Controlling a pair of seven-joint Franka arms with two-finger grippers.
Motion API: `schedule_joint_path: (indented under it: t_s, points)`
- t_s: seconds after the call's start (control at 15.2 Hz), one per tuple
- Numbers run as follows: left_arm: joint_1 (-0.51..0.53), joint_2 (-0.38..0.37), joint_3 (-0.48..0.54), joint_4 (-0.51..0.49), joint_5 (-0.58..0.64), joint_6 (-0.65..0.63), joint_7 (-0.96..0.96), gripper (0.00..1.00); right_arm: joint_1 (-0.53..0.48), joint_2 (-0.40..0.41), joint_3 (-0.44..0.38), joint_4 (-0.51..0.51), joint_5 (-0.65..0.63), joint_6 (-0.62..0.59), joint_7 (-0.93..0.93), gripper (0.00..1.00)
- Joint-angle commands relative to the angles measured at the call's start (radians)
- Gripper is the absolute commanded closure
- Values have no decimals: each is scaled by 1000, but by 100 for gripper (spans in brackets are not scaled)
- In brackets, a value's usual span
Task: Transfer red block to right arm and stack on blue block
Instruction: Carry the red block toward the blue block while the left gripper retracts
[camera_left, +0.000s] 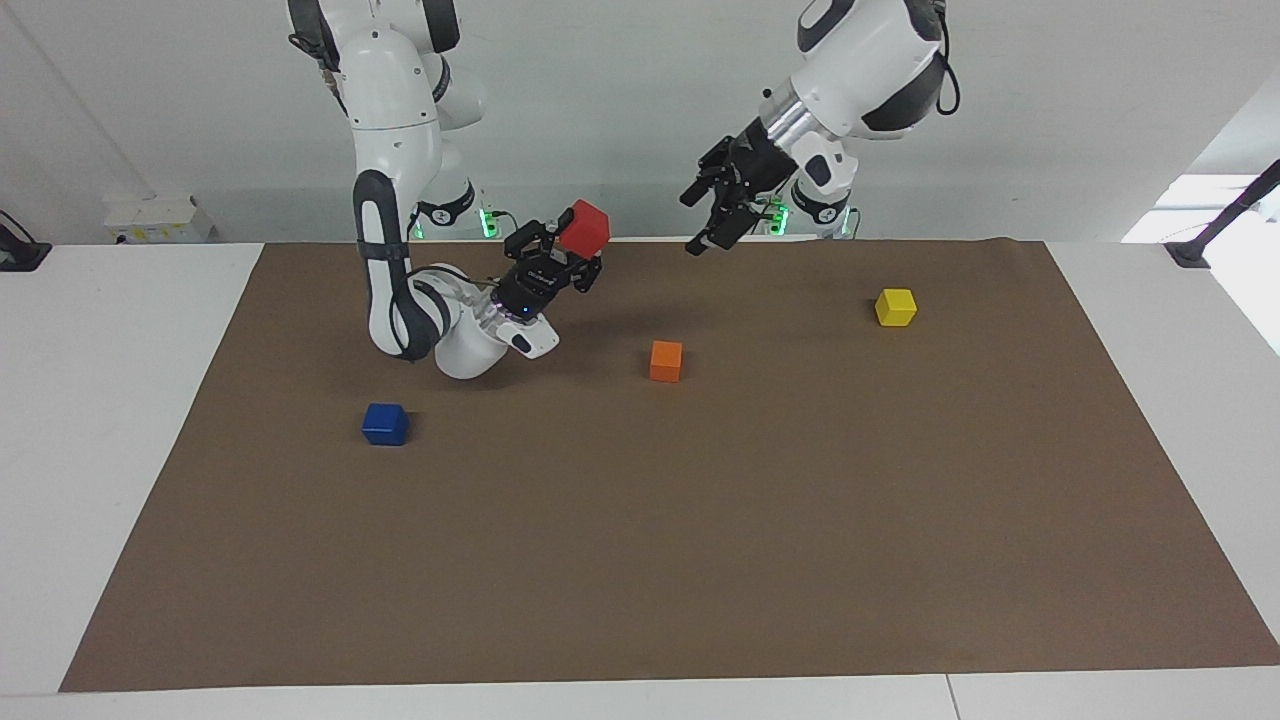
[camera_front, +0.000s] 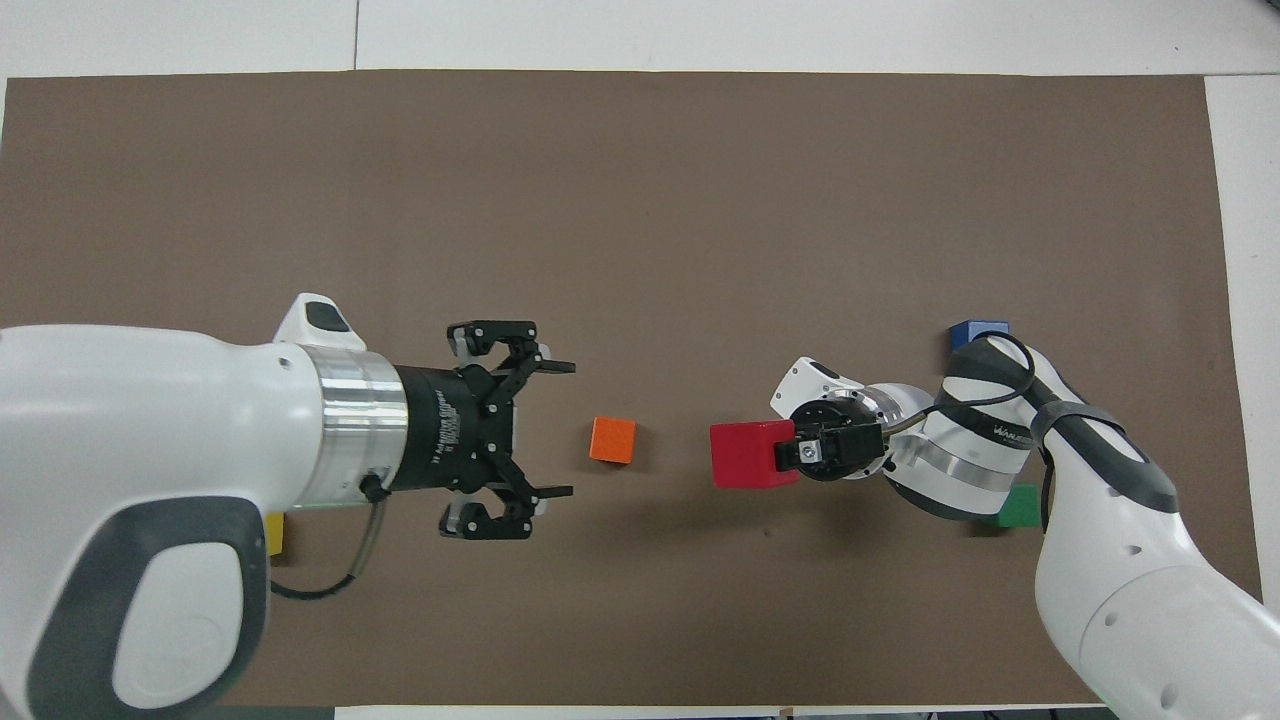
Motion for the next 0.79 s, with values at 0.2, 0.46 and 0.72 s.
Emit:
schedule_joint_path:
  t_s: [0.2,0.46,0.72]
  points:
    - [187,-38,-13,-54,186,-76,319,0,-102,-139,3,-2,-81,119,178,100]
    - [319,-9,-13,-60,311,-75,731,0,-171,-188,-2,52,-178,191,291,100]
    - [345,46,-14,15,596,-81,1086,0,-274,-300,-2,148,-370,353,503,100]
